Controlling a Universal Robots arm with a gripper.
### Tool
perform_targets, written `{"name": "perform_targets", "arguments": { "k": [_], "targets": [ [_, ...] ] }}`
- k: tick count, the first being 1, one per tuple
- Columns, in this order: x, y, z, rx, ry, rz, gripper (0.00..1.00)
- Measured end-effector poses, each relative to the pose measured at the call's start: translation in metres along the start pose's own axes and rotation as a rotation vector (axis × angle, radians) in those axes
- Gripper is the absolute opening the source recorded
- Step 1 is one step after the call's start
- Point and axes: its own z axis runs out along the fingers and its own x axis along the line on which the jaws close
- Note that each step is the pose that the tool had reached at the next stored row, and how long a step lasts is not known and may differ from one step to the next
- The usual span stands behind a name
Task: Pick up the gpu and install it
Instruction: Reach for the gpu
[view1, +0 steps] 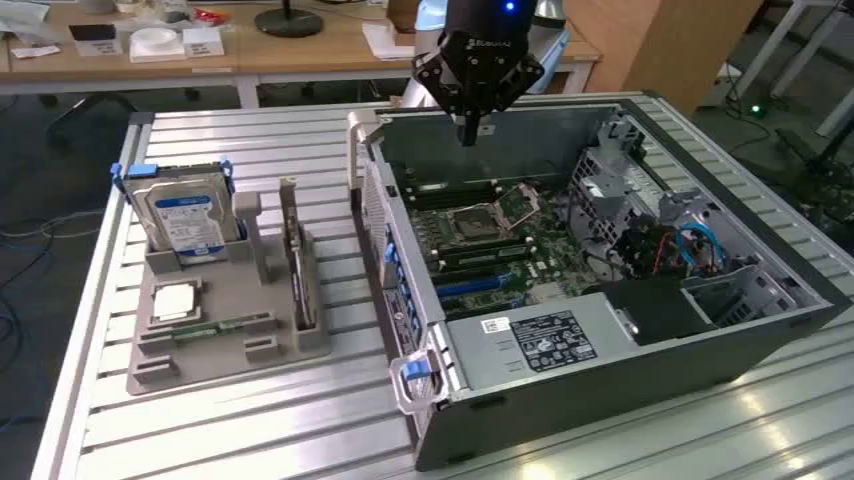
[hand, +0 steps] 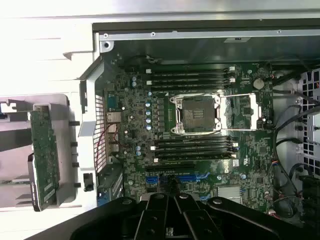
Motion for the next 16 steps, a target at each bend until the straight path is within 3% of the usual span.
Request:
{"name": "perform_targets", "arguments": {
  "k": [8, 16],
  "targets": [
    [0.003, -0.0004, -0.0001, 0.0001, 0.0, 0.0, 0.1],
    [0.017, -0.0019, -0.0004, 0.0002, 0.0, 0.0, 0.1]
  ]
}}
